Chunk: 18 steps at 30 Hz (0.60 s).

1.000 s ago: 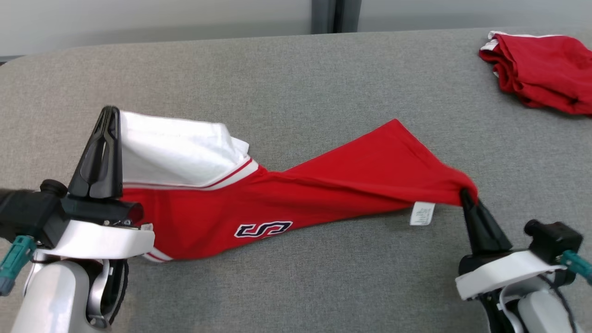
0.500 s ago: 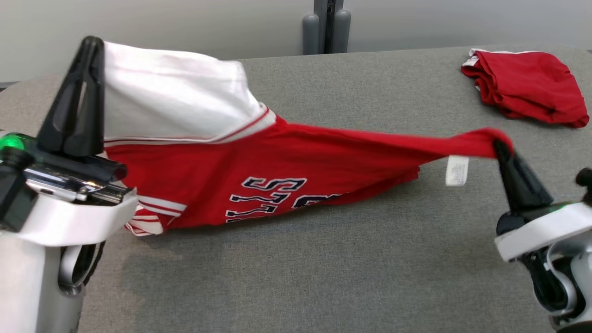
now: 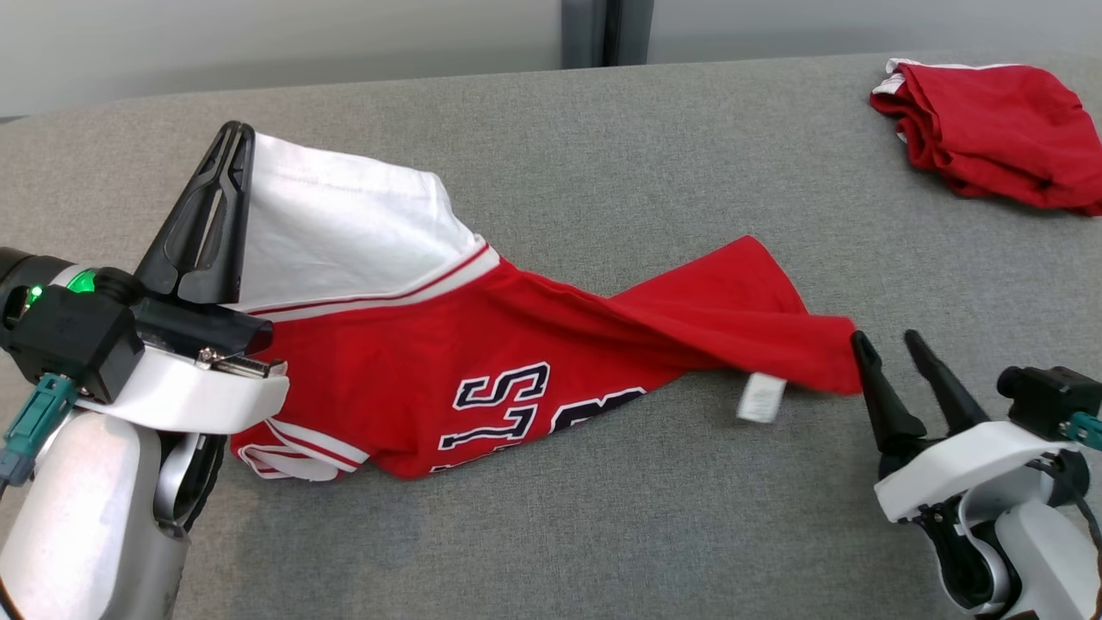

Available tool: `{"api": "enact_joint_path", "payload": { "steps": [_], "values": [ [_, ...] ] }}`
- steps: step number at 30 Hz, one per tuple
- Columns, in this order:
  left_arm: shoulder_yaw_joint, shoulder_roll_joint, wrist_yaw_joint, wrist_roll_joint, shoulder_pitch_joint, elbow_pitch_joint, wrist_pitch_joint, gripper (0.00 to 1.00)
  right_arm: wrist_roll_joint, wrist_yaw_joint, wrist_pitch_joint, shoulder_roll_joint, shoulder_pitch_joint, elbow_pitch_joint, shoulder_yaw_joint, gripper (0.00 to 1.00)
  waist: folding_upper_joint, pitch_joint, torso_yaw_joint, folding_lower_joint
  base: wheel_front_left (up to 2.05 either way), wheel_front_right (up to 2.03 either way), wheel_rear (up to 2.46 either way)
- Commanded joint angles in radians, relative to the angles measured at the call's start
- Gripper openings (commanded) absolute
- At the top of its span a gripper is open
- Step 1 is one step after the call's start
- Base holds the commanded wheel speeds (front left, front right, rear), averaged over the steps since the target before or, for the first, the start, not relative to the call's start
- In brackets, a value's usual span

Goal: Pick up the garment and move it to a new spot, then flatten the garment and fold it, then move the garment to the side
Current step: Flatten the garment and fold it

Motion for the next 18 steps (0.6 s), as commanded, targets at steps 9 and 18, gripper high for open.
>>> {"api": "enact_joint_path", "payload": {
  "steps": [9,18],
  "values": [
    [0.001,-0.009,0.007,0.026,-0.048,0.045,-0.017,0.0,-0.02,0.0,-0.089,-0.022,0.087,-0.029,0.012,1.0,-0.0001,0.02,0.001,0.0,0.0,0.0,0.0],
    [0.013,-0.026,0.001,0.036,-0.04,0.045,-0.018,0.0,-0.044,0.0,-0.092,-0.002,0.1,-0.02,0.065,1.0,-0.0001,0.028,-0.011,0.0,0.0,0.0,0.0]
  ]
}}
